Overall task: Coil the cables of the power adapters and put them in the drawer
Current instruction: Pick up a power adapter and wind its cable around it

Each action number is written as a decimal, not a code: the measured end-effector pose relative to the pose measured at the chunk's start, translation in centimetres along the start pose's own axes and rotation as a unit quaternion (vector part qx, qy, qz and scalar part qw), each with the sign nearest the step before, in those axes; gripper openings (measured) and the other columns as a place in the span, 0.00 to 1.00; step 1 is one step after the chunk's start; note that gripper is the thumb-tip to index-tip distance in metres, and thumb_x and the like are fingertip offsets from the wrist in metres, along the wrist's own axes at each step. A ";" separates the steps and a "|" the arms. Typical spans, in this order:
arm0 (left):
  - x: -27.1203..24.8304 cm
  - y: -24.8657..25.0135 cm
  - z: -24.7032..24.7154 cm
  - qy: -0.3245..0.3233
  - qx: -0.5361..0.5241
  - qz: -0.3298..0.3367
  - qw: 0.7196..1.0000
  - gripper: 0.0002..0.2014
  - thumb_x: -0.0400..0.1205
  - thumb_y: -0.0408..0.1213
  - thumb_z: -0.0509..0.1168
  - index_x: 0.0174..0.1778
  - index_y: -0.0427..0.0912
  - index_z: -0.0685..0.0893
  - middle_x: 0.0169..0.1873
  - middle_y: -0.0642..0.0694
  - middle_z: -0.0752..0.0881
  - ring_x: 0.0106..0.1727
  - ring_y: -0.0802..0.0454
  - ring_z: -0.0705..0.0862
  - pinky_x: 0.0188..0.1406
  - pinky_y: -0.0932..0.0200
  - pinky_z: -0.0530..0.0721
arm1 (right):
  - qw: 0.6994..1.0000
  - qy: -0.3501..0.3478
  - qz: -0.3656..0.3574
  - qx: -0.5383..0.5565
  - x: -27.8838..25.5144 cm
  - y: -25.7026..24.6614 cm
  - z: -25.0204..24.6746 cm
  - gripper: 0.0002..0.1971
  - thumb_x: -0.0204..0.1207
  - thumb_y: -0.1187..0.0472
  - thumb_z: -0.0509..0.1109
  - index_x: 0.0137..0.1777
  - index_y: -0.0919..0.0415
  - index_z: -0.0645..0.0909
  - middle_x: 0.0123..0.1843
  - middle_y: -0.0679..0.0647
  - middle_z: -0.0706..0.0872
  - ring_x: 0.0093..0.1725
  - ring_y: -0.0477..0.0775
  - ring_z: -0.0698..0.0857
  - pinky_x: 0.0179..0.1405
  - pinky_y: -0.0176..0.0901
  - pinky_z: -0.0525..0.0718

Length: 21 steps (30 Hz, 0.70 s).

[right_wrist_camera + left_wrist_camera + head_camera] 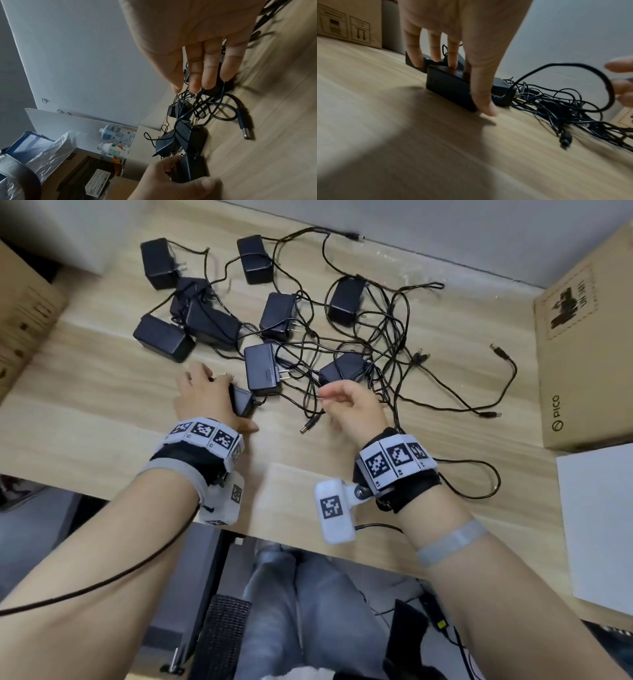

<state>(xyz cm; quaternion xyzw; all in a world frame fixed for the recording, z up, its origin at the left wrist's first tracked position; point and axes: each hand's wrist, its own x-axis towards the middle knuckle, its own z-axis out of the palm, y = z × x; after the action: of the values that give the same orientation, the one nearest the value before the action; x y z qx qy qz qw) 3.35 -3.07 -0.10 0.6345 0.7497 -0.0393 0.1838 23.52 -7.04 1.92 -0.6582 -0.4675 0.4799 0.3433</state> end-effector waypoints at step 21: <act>-5.6 5.4 -11.7 -0.291 -0.475 0.108 0.823 0.31 0.67 0.72 0.55 0.49 0.50 0.83 0.38 0.47 0.89 0.37 0.52 0.82 0.30 0.65 0.76 | 0.976 0.110 -0.162 -0.095 -2.6 -10.2 -3.0 0.05 0.79 0.59 0.65 0.44 0.53 0.82 0.37 0.44 0.82 0.44 0.49 0.81 0.47 0.41 0.77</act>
<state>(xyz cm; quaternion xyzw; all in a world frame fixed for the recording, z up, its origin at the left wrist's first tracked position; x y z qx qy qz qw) 6.69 -3.89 13.55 0.5043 0.5137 0.1591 0.6757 23.21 -6.16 12.82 -0.6523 -0.5709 0.2953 0.4018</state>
